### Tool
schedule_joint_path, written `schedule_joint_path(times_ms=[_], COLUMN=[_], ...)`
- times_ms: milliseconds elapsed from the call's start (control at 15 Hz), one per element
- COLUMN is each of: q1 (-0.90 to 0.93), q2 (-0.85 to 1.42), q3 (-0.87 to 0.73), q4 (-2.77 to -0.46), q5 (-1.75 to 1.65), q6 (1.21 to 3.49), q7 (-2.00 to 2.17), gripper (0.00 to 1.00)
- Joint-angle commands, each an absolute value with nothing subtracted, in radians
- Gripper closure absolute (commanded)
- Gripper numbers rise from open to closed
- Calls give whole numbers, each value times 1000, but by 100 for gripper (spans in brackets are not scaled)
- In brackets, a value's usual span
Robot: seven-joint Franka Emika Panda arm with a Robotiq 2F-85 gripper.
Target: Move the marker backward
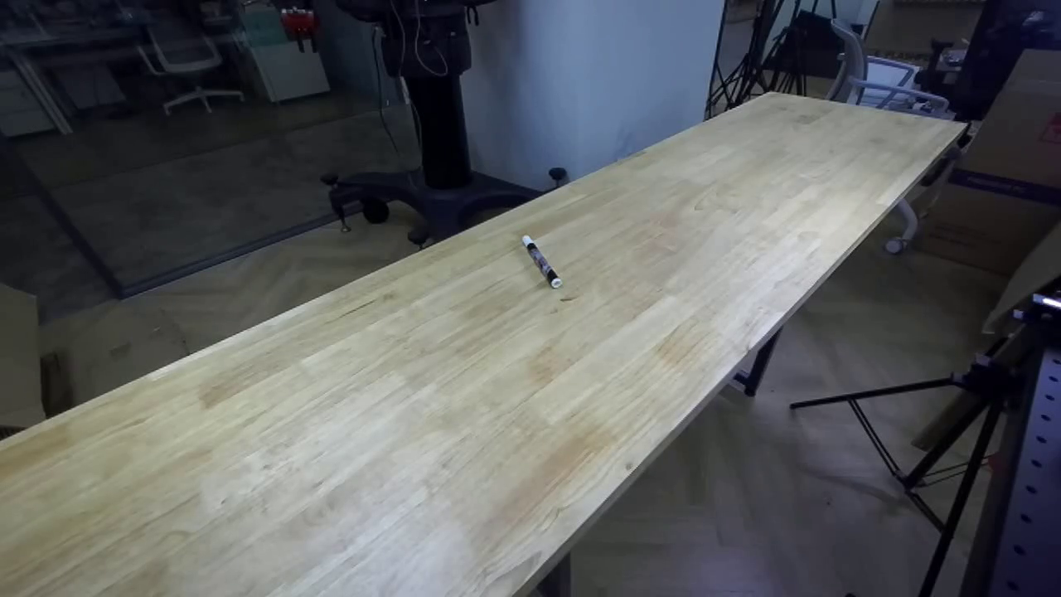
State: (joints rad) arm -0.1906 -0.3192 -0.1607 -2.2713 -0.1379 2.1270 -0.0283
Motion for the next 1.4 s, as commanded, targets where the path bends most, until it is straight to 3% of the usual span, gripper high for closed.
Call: schedule_joint_path(times_ms=[0, 200, 267, 600, 1333], q1=[-124, -79, -114, -93, -58], q2=[-193, -119, -189, -101, 208], q3=[-188, -181, -168, -162, -98], q4=[-2293, -2319, -2334, -2332, -2373], q5=[-4, 141, 80, 124, -86], q6=[2225, 2240, 2227, 2258, 2737], q7=[-137, -289, -213, -273, -30], gripper=[0, 0, 0, 0, 0])
